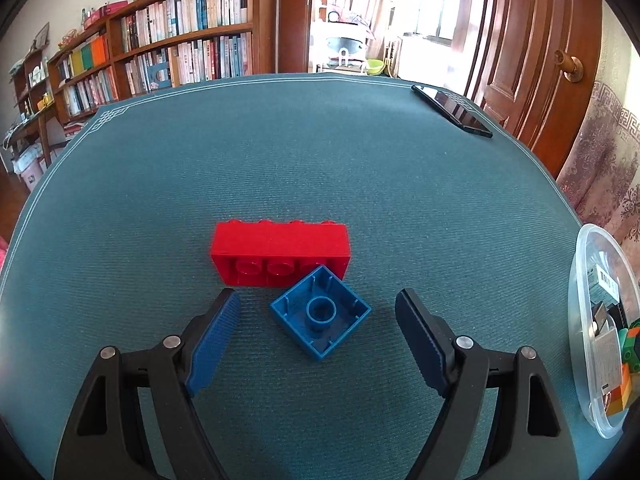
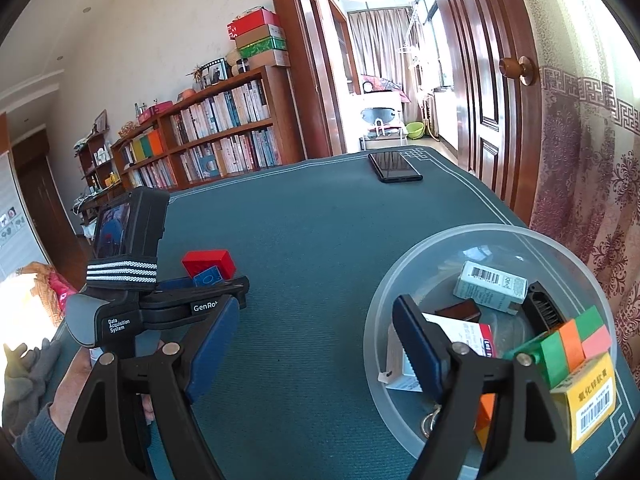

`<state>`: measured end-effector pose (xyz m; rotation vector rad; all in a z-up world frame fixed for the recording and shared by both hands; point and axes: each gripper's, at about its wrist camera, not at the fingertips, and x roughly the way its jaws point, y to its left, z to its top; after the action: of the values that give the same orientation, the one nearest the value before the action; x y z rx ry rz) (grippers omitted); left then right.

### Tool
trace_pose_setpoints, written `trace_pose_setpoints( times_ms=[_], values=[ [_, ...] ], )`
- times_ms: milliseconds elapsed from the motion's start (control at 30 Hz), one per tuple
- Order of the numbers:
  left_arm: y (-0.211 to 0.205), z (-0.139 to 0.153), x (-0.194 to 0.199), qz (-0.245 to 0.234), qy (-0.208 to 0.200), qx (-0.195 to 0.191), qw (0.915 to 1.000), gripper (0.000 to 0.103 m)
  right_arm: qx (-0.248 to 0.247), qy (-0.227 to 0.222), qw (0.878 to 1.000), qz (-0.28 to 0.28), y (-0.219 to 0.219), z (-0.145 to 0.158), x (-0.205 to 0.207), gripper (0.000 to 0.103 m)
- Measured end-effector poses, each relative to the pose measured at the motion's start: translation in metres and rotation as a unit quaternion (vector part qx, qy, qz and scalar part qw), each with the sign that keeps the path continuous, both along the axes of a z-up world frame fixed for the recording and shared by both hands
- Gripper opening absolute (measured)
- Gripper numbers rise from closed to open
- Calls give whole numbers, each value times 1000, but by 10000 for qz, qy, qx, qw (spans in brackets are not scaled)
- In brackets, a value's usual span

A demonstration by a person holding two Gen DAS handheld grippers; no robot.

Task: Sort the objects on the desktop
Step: 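Grasp the blue brick with the left tool while the right approaches the red brick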

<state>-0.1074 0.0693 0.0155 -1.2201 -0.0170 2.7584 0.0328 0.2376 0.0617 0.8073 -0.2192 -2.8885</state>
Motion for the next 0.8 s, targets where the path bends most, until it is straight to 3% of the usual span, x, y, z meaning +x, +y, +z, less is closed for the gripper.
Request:
trace_pose_setpoints(
  times_ms=[167,333,800],
  values=[
    [-3,-1,1,25,16,65,10000,81,69,-48,9999,92,-11,-1,-6,82],
    [-10,1,2,194,85,-71,9997,47,109,-96,9998,127,-19,-2,-12,82],
    [-45,11,18,667,329,-93,9972,47,198,-323,9982,470,-48,-2,-46,82]
  ],
)
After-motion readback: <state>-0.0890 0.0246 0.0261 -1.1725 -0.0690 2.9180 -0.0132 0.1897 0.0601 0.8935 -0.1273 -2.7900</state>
